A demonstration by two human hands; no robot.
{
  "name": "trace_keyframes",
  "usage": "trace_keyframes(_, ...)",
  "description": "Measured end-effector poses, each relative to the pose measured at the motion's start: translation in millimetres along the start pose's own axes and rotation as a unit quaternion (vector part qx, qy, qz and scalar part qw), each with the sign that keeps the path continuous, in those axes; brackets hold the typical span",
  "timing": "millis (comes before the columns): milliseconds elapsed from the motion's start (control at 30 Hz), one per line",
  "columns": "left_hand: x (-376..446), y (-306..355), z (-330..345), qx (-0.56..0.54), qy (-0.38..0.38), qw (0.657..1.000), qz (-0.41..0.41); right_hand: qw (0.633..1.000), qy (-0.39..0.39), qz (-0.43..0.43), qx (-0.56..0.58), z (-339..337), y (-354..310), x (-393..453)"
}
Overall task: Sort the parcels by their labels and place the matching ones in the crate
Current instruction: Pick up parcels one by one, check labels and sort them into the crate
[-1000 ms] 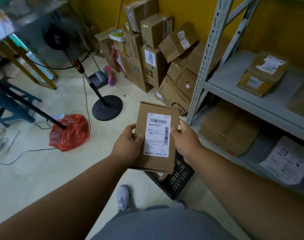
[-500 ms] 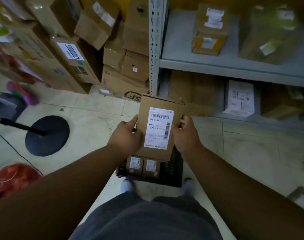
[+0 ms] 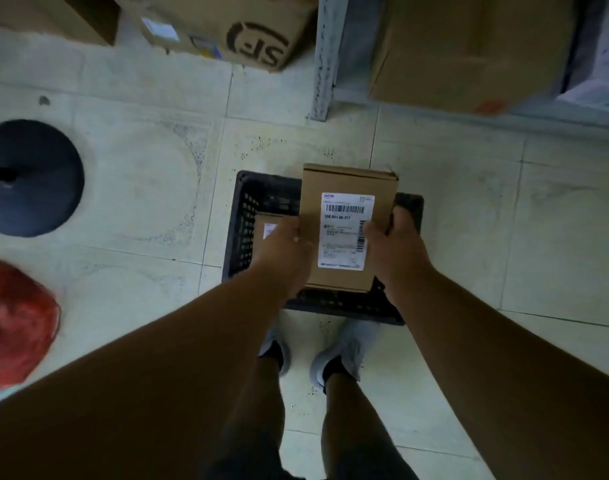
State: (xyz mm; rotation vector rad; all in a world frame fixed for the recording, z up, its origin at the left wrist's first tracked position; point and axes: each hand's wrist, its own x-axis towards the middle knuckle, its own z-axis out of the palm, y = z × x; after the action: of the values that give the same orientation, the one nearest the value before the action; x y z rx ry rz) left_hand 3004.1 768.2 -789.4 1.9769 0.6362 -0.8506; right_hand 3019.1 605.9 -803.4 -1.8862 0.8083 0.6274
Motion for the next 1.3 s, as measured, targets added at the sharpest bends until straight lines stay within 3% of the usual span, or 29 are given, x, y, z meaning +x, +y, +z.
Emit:
trace_keyframes(300,139.8,-140.7,71.6,0.050,-0.013,0.998,-0.046,0.998,-0.020,0.059,-0.030,122.6,140.3,122.4)
trace_keyframes(467,203.3,-185.6,67.0,0.077,0.030,0.993,-0.086,0.996,-0.073,0.043,-0.007,192.0,168.8,166.2)
trace_keyframes(633,231.6,-198.4,65.5,0.134,0.020,0.980,-0.147,0.988,-0.132,0.022,-0.076,230.9,172.4,190.2)
trace_keyframes(867,232.1,-204.3,75.2,0.285,0.008,0.941,-0.181,0.963,-0.182,-0.031,-0.194,233.7,167.4,184.8)
trace_keyframes(1067,223.2,-187.3,77.5,0.345,-0.004,0.928,-0.141,0.927,-0.266,-0.032,-0.261,221.9,148.8,181.1)
trace_keyframes(1300,179.6,-126.9,55.8,0.310,-0.014,0.950,-0.010,0.945,-0.164,-0.046,-0.279,176.1,88.6,152.6)
